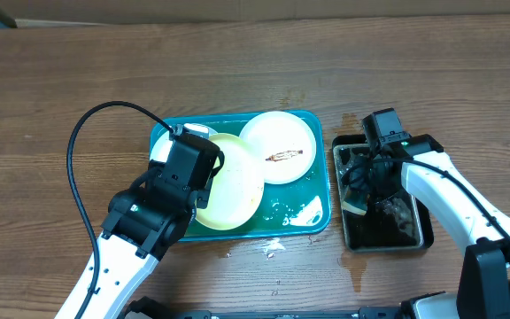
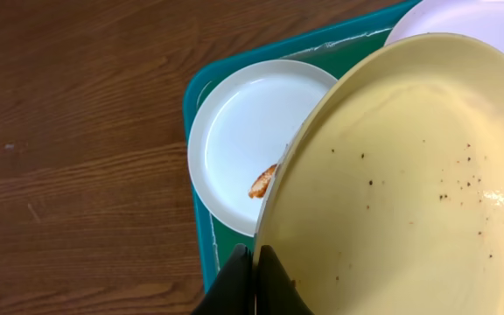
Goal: Clean dirty plates on tray and stack at the side
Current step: 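Carry the yellow plate leftward off the tray with the left gripper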
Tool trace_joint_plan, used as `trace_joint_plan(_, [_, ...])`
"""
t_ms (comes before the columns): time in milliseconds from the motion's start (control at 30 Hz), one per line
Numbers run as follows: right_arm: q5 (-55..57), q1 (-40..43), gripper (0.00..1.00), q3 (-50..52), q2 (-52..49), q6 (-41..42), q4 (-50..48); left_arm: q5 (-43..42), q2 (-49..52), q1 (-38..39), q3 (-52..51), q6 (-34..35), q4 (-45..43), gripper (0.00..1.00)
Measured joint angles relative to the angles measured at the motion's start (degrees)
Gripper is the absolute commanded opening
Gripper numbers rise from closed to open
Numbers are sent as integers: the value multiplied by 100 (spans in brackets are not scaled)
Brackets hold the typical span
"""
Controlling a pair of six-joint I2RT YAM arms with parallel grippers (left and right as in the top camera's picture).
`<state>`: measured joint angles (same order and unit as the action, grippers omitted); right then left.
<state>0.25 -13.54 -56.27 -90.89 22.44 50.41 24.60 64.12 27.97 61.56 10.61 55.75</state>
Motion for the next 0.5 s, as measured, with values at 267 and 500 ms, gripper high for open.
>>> trace_joint_plan(267, [-7, 0, 39, 610, 0, 201, -761, -4, 0, 0, 0, 0, 0, 4])
trace_joint_plan(500, [-37, 0, 18, 957, 0, 317, -1316, -66, 2, 0, 0, 0, 0, 4])
